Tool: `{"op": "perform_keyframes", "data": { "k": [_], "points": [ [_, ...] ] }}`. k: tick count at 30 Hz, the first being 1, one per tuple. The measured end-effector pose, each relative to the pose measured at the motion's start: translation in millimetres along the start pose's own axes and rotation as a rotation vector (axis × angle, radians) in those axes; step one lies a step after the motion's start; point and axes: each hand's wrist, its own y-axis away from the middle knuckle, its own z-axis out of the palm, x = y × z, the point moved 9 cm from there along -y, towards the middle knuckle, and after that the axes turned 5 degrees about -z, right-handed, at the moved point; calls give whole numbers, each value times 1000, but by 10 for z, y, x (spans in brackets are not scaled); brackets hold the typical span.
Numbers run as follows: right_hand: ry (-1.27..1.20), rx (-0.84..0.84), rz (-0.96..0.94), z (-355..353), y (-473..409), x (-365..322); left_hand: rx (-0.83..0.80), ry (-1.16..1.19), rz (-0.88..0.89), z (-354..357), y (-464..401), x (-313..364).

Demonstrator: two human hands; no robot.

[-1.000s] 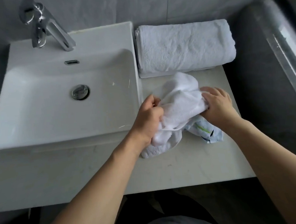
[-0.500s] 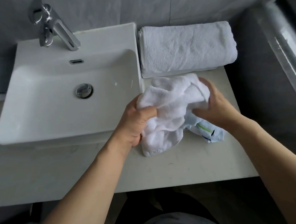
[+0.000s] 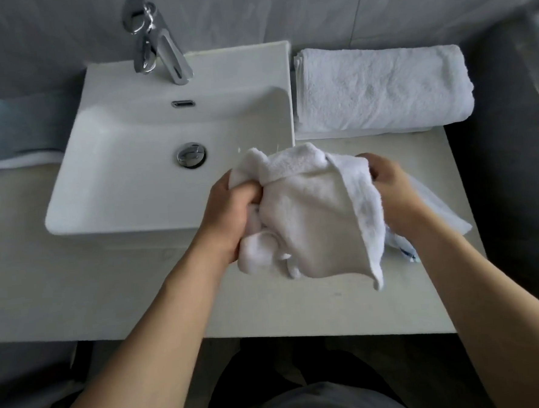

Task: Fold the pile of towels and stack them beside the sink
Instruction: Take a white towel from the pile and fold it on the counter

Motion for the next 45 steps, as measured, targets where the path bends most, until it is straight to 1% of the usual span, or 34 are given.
{"op": "perform_keyframes", "data": {
  "k": [1, 2, 5, 7, 9, 12, 18, 21, 24, 28, 31, 38, 40, 41, 42, 43, 44, 45],
  "points": [
    [48, -2, 7, 39, 3, -1, 21, -2, 7, -104, 7, -11],
    [40, -3, 20, 71, 10, -8, 43, -3, 9, -216, 10, -32],
    [-56, -47, -2, 284, 58, -109, 85, 12, -4, -562, 17, -98],
    [-129, -51, -33, 426, 69, -220, 106, 6, -25, -822, 13, -142],
    [-144, -44, -42, 612, 87, -356, 114, 15, -53, -1087, 7, -180],
    [-149, -34, -71, 1054, 171, -601, 124, 31, -72, -1533, 9, -196],
    [-136, 22, -140, 2052, 453, -984, 129, -49, -91, -2499, 5, -233],
    [-100, 2, -142, 2525, 501, -1097, 146, -54, -119, -2943, 2, -312],
    [-106, -9, -147, 2851, 481, -1214, 149, -23, -160, -3289, 8, -414],
    [-174, -77, -138, 3317, 285, -1357, 182, 26, -97, -3769, 43, -361],
    [-261, -100, -92, 3707, 134, -1482, 231, 4, -71, -4292, 52, -325],
    [-307, -103, 6, 4718, -149, -1734, 392, 44, -220, -5672, -166, -558],
    [-349, -112, 28, 5084, -207, -1854, 433, 29, -303, -6020, -265, -681],
    [-368, -112, 46, 5271, -226, -1904, 489, -37, -354, -6208, -299, -729],
    [-377, -107, 66, 5455, -239, -1940, 587, -206, -373, -6417, -306, -699],
    [-377, -95, 78, 5637, -255, -1964, 693, -437, -294, -6597, -319, -561],
    [-363, -77, 78, 5805, -280, -1976, 758, -639, -104, -6658, -347, -349],
    [-326, -50, 66, 5949, -308, -1983, 747, -755, 139, -6584, -369, -140]
  ]
}}
